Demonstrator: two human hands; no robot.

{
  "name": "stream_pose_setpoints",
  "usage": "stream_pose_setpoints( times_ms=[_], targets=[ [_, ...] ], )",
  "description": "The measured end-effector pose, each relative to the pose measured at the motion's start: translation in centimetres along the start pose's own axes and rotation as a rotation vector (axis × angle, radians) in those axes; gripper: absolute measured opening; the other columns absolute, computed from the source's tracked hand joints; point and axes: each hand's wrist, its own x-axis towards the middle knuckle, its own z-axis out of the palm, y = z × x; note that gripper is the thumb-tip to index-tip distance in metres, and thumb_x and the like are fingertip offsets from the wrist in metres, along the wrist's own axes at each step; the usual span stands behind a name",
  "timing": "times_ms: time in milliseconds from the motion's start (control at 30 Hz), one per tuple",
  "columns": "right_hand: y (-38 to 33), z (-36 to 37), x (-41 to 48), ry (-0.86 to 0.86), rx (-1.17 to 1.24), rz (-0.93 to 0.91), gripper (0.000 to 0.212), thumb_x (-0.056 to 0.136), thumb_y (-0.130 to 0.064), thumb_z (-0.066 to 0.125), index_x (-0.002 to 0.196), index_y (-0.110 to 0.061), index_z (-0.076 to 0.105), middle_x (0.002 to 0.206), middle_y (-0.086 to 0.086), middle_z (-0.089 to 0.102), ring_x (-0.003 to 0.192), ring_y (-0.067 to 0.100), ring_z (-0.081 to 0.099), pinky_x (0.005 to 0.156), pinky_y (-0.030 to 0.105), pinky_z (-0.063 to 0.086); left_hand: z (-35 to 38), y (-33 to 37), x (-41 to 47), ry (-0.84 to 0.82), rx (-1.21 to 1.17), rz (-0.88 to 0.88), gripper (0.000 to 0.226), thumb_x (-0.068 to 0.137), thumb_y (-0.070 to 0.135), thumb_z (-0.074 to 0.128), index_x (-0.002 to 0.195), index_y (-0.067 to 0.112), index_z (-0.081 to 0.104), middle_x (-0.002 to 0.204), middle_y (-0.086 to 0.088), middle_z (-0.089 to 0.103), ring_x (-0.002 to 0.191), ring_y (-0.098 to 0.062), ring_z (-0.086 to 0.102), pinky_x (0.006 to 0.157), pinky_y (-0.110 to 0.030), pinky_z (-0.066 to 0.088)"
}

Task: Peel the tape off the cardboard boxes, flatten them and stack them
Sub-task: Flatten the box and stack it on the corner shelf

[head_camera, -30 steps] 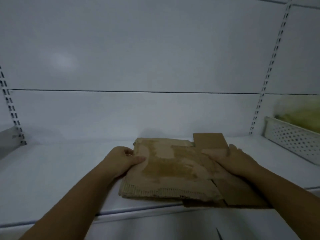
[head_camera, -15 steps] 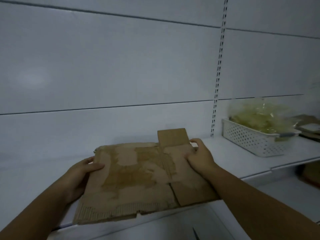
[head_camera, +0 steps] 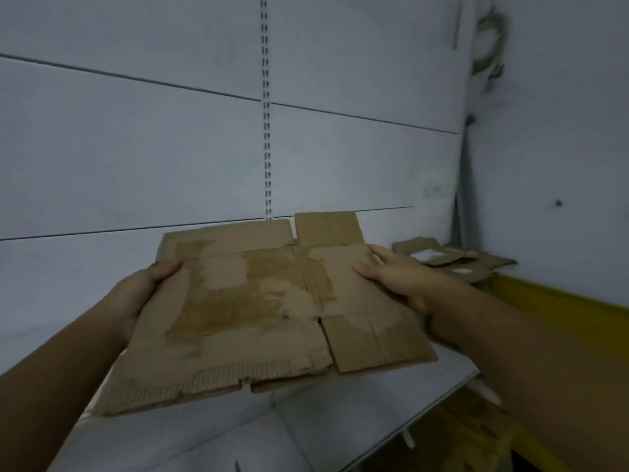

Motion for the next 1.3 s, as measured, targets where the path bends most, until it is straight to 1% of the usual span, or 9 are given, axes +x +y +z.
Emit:
stream_pose_setpoints(
  times_ms=[67,200,300,433,600,867,1033,1200,1300],
  targets=[
    [1.6,-6.1,-1.6,0.186,-0.161,0.029,0.063,0.086,-0.043,0.061,0.141,-0.024,0.036,0.131,0.002,0.052,0.089,0.017,0.058,0.061,0.028,0.050,6.2,-2.0,0.6,-0.071,0.060,-0.024,0.029,0.089,0.035,0.055,0.107,0.013,0.062,0.082,-0.014,0.075,0.067,-0.030,0.072,0.055,-0.043,0.058],
    [7.0,-17.2,-5.7,0.422,-0.389,0.211,0.060,0.081,-0.054,0.060,0.124,-0.013,0.056,0.128,0.011,0.057,0.092,0.026,0.057,0.075,0.032,0.045,19.0,-7.5,2.1,-0.181,0.127,-0.002,0.023,0.094,0.026,0.052,0.113,0.015,0.058,0.097,-0.014,0.070,0.081,-0.030,0.067,0.072,-0.045,0.055],
    [10.8,-23.1,-9.0,0.502,-0.378,0.353,0.060,0.079,-0.056,0.061,0.113,-0.007,0.061,0.119,0.014,0.061,0.075,0.021,0.056,0.062,0.031,0.044,26.1,-11.9,2.9,-0.264,0.157,-0.101,0.021,0.095,0.023,0.049,0.107,0.011,0.062,0.090,-0.013,0.073,0.076,-0.029,0.070,0.069,-0.041,0.056],
    [14.6,-28.2,-10.5,0.574,-0.326,0.364,0.055,0.079,-0.052,0.064,0.109,-0.007,0.063,0.115,0.015,0.063,0.074,0.021,0.058,0.057,0.030,0.043,31.8,-16.5,5.1,-0.331,0.154,-0.227,0.023,0.095,0.023,0.048,0.108,0.009,0.063,0.085,-0.014,0.075,0.073,-0.028,0.072,0.060,-0.037,0.054],
    [17.6,-31.5,-7.9,0.648,-0.273,0.319,0.045,0.082,-0.047,0.063,0.105,-0.009,0.066,0.108,0.014,0.067,0.087,0.030,0.062,0.078,0.043,0.051,36.7,-18.9,10.4,-0.347,0.157,-0.263,0.023,0.094,0.025,0.052,0.112,0.012,0.059,0.093,-0.016,0.071,0.083,-0.031,0.067,0.065,-0.041,0.053],
    [19.4,-37.9,-0.3,0.652,-0.420,0.386,0.063,0.087,-0.059,0.047,0.119,-0.006,0.058,0.121,0.016,0.059,0.102,0.032,0.059,0.090,0.046,0.048,44.5,-21.4,22.1,-0.392,0.058,-0.225,0.018,0.091,0.018,0.056,0.107,0.016,0.062,0.097,-0.016,0.071,0.086,-0.033,0.067,0.070,-0.043,0.054],
    [21.9,-43.3,3.3,0.648,-0.405,0.448,0.064,0.083,-0.064,0.047,0.100,-0.005,0.062,0.105,0.014,0.062,0.089,0.029,0.061,0.077,0.041,0.049,50.4,-22.6,27.9,-0.385,0.064,-0.249,0.014,0.093,0.023,0.052,0.104,0.017,0.060,0.096,-0.016,0.069,0.085,-0.034,0.065,0.072,-0.044,0.053],
    [24.9,-49.1,7.3,0.642,-0.527,0.365,0.059,0.087,-0.059,0.046,0.112,-0.008,0.060,0.111,0.013,0.063,0.089,0.026,0.061,0.081,0.042,0.051,55.7,-24.2,31.6,-0.366,0.106,-0.279,0.021,0.095,0.024,0.050,0.110,0.013,0.058,0.097,-0.017,0.067,0.085,-0.034,0.063,0.073,-0.045,0.052],
    [26.0,-53.5,10.0,0.664,-0.661,0.285,0.051,0.088,-0.056,0.046,0.095,-0.007,0.060,0.092,0.012,0.062,0.071,0.020,0.055,0.068,0.034,0.045,58.8,-25.3,32.8,-0.329,0.129,-0.296,0.025,0.094,0.029,0.051,0.100,0.008,0.063,0.078,-0.015,0.072,0.077,-0.031,0.063,0.064,-0.040,0.050]
  ],
)
